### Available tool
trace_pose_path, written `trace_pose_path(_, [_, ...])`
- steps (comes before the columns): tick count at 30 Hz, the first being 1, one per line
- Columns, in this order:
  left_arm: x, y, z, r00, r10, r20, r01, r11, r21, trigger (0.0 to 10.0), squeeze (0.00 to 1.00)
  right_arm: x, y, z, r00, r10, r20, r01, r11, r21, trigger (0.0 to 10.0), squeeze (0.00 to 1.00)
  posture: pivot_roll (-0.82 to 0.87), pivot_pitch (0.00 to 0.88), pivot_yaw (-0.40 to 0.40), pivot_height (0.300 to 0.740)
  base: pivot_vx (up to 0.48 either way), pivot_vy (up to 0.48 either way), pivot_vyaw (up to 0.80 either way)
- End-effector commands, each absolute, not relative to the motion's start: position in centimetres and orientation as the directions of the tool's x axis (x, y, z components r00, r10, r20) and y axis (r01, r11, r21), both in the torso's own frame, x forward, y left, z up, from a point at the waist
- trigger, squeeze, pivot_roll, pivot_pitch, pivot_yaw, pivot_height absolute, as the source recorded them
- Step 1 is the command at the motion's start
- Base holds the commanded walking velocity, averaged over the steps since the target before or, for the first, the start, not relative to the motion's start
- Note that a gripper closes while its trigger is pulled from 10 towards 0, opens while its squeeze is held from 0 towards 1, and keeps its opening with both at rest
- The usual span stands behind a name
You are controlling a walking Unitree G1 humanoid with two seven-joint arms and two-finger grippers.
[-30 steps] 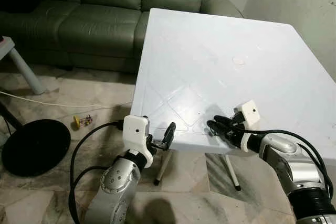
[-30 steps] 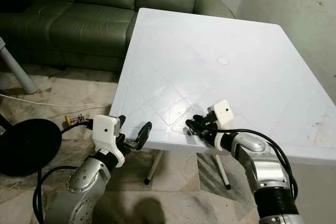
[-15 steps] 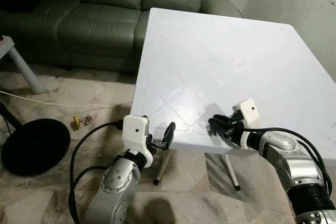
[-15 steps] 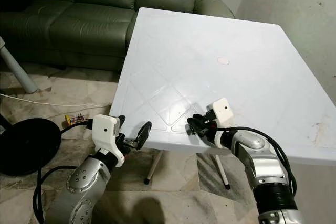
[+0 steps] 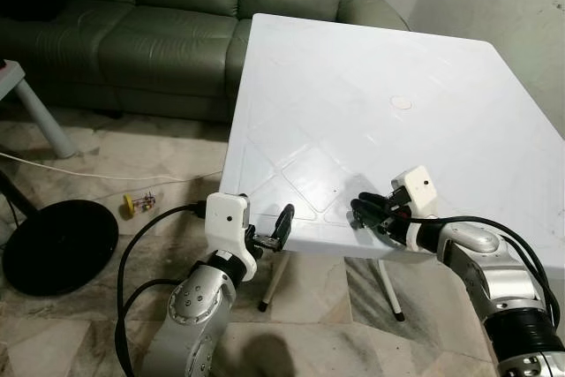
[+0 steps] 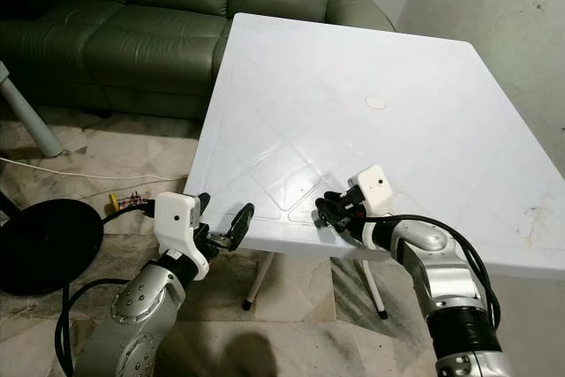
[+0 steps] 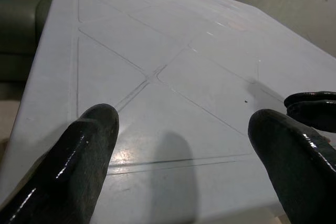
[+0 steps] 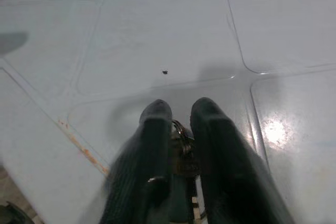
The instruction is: Hang keys on a hook
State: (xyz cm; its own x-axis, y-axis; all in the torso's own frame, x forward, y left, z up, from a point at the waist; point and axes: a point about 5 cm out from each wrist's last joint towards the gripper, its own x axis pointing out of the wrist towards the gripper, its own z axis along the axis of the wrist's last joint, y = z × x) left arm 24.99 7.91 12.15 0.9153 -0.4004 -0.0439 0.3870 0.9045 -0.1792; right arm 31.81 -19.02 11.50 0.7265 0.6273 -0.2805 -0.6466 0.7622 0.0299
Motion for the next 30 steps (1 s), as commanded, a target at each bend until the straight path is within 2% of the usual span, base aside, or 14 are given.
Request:
trace_pose_path(1, [24.96,7.8,12.69,0.918,-0.396,-0.024,0.385,0.904,-0.185,10.0,0.0,31.88,-19.81,12.08,0.727,0.633,-0.266,-0.65,0.759,0.032,0.0,0.0,0.08,0.127,-0.122,0.74,0.0,0.0,0.0])
trace_pose_path(20, [25.01,7.92,12.8,0.922,-0.386,-0.022,0.375,0.907,-0.191,10.0,0.0,32.14,-19.83,12.32,0.718,0.647,-0.256,-0.664,0.747,0.023,0.0,0.0,0.08,0.134,-0.123,0.74,0.0,0.0,0.0])
trace_pose_path(21, [25.02,7.93,12.8,0.922,-0.386,-0.022,0.375,0.907,-0.191,10.0,0.0,32.2,-19.86,12.2,0.723,0.636,-0.269,-0.658,0.753,0.011,1.5,0.0,0.08,0.133,-0.123,0.74,0.0,0.0,0.0])
trace_pose_path(22, [25.03,7.93,12.8,0.922,-0.385,-0.022,0.375,0.907,-0.19,10.0,0.0,32.25,-19.89,12.12,0.728,0.626,-0.279,-0.652,0.758,0.003,1.5,0.0,0.08,0.133,-0.123,0.74,0.0,0.0,0.0])
trace_pose_path(23, [25.04,7.93,12.81,0.922,-0.386,-0.021,0.375,0.907,-0.191,10.0,0.0,32.28,-19.88,12.04,0.725,0.627,-0.286,-0.654,0.757,0.001,10.0,0.0,0.08,0.133,-0.122,0.74,0.0,0.0,0.0])
trace_pose_path(26, [25.08,7.95,12.82,0.922,-0.386,-0.021,0.375,0.907,-0.191,10.0,0.0,32.19,-19.78,12.27,0.712,0.651,-0.263,-0.678,0.735,-0.017,10.0,0.0,0.08,0.133,-0.123,0.74,0.0,0.0,0.0])
trace_pose_path(27, [25.08,7.95,12.81,0.922,-0.386,-0.021,0.375,0.907,-0.191,10.0,0.0,32.21,-19.91,12.22,0.716,0.647,-0.263,-0.671,0.741,-0.006,10.0,0.66,0.08,0.133,-0.122,0.74,0.0,0.0,0.0])
trace_pose_path(28, [25.08,7.95,12.81,0.922,-0.386,-0.021,0.375,0.907,-0.191,10.0,0.0,32.21,-19.91,12.22,0.716,0.647,-0.263,-0.671,0.741,-0.006,10.0,0.66,0.08,0.133,-0.122,0.74,0.0,0.0,0.0])
trace_pose_path(29, [25.08,7.95,12.82,0.923,-0.385,-0.021,0.374,0.907,-0.191,10.0,0.0,32.29,-20.06,12.21,0.726,0.634,-0.266,-0.66,0.751,-0.01,10.0,1.0,0.08,0.131,-0.123,0.74,0.0,0.0,0.0])
trace_pose_path(30, [25.08,7.95,12.82,0.923,-0.385,-0.021,0.374,0.907,-0.192,10.0,0.0,32.34,-20.17,12.21,0.734,0.625,-0.267,-0.651,0.759,-0.014,10.0,1.0,0.08,0.131,-0.123,0.74,0.0,0.0,0.0])
